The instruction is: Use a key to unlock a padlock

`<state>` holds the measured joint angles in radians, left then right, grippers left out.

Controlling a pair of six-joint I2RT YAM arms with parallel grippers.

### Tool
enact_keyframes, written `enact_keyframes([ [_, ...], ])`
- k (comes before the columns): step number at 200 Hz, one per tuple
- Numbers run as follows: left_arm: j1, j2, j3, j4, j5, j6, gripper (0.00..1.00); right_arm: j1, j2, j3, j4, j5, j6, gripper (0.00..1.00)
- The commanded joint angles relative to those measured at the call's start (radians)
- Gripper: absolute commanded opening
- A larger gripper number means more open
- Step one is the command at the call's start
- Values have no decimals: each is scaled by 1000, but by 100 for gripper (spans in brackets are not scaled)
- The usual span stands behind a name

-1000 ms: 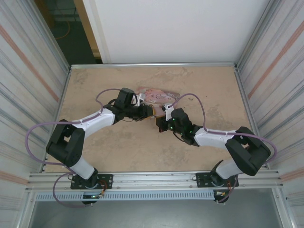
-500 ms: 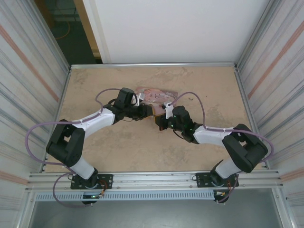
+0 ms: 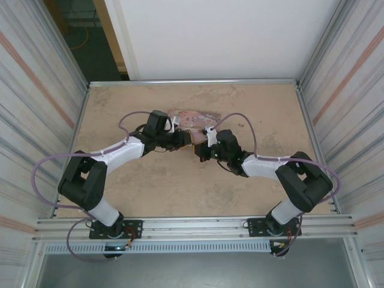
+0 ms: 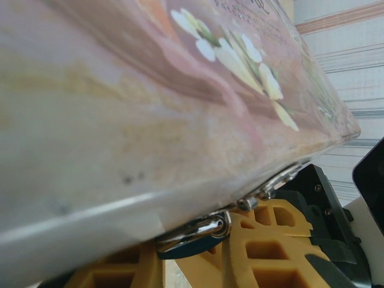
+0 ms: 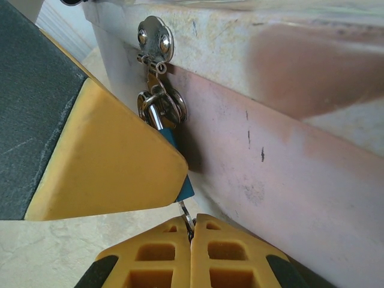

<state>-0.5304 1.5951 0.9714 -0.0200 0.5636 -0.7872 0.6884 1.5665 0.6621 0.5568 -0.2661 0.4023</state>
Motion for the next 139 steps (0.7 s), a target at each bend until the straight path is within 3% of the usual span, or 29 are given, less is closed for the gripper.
enact_keyframes([
  [1, -45, 23, -9, 62, 130, -3, 8, 6, 13, 54, 189, -36, -17, 0],
  [80, -46, 176, -17, 188, 133, -51, 9, -61, 82, -51, 181, -54, 35, 0],
  [139, -46, 239, -13, 244, 139, -76, 25, -77, 128, -80, 148, -42, 37, 0],
])
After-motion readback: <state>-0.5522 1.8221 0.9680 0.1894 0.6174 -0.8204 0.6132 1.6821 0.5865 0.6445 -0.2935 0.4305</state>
